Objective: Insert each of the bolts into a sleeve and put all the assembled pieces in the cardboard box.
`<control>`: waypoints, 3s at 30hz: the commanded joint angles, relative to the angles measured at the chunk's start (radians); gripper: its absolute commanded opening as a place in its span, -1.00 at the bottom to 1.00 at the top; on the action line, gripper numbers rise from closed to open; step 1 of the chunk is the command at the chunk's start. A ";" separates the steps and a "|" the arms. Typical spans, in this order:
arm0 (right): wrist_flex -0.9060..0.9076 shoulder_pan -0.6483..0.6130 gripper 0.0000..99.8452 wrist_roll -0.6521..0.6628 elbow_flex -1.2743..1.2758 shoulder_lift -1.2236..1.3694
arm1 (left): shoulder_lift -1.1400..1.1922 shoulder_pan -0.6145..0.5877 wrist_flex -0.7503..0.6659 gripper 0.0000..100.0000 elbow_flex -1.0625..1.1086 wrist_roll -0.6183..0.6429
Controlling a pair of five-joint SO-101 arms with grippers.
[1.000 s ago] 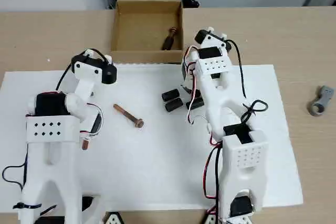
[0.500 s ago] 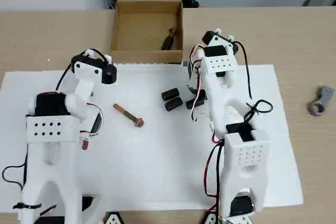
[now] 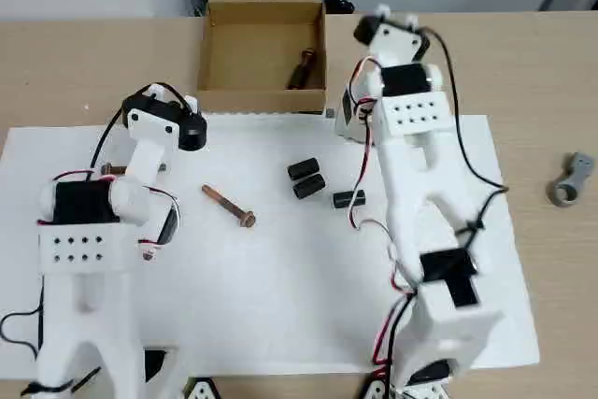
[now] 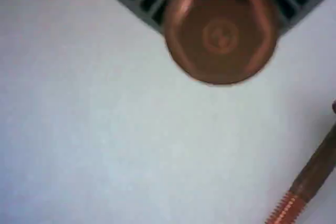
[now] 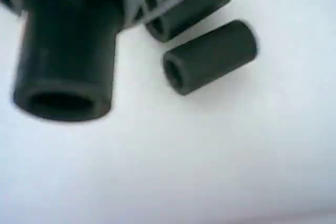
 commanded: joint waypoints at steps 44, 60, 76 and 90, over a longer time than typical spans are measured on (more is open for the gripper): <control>-0.328 -0.156 -0.97 0.101 1.065 -1.799 | -0.339 0.126 -0.482 -0.99 -0.004 0.265; -0.737 -0.383 -0.99 0.224 1.596 -1.896 | -0.339 0.411 -0.799 -0.99 -0.012 0.400; -0.878 -0.395 -0.99 0.226 1.737 -1.903 | -0.338 0.674 -0.764 -0.99 -0.042 0.489; -0.875 -0.395 -0.99 0.302 1.740 -1.896 | -0.063 0.669 -0.265 -0.99 -0.513 0.442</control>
